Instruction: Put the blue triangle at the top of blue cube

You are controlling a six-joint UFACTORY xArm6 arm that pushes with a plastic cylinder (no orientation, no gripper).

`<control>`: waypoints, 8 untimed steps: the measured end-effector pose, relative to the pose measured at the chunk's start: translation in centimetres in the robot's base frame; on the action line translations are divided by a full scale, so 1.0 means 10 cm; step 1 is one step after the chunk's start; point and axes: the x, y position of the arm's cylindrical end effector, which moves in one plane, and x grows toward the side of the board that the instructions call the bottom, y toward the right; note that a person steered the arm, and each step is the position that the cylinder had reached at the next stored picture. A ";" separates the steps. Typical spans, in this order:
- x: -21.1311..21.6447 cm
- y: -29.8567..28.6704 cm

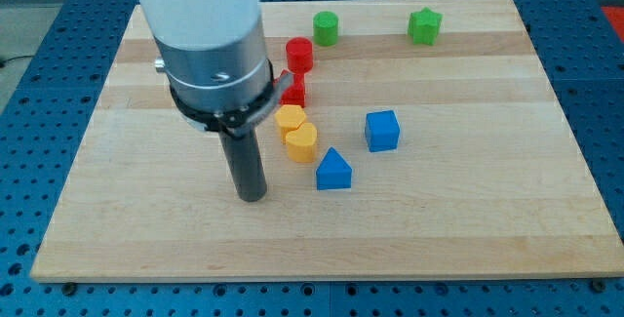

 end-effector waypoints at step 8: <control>-0.48 1.33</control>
